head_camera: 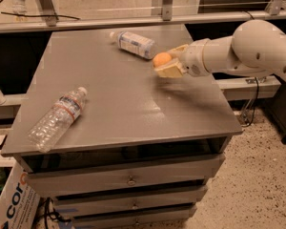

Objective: Move orange near blue plastic bottle

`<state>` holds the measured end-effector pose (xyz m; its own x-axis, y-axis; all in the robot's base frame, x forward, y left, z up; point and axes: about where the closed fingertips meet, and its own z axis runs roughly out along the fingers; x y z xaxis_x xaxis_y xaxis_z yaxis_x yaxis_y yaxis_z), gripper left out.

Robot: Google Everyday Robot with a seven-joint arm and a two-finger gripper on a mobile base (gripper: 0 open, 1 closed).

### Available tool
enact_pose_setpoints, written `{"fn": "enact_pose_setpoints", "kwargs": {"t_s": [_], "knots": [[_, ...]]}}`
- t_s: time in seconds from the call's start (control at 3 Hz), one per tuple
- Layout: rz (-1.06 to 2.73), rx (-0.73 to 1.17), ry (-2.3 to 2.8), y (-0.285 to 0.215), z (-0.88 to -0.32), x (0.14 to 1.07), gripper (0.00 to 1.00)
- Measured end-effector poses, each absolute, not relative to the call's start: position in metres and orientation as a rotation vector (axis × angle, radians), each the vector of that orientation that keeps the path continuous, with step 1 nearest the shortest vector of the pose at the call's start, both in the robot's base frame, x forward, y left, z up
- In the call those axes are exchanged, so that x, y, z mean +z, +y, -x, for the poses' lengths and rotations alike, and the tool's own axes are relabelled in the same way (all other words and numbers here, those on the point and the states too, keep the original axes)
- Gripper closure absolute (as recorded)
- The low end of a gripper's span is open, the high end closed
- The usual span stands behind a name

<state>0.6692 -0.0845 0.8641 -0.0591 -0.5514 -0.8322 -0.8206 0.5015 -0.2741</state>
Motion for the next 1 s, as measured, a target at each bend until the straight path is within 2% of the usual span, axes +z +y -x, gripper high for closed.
{"fn": "enact_pose_setpoints", "kwargs": {"t_s": [1.0], "knots": [[1.152,0.248,1.802,-0.084,-0.735,0.842,1.0]]}}
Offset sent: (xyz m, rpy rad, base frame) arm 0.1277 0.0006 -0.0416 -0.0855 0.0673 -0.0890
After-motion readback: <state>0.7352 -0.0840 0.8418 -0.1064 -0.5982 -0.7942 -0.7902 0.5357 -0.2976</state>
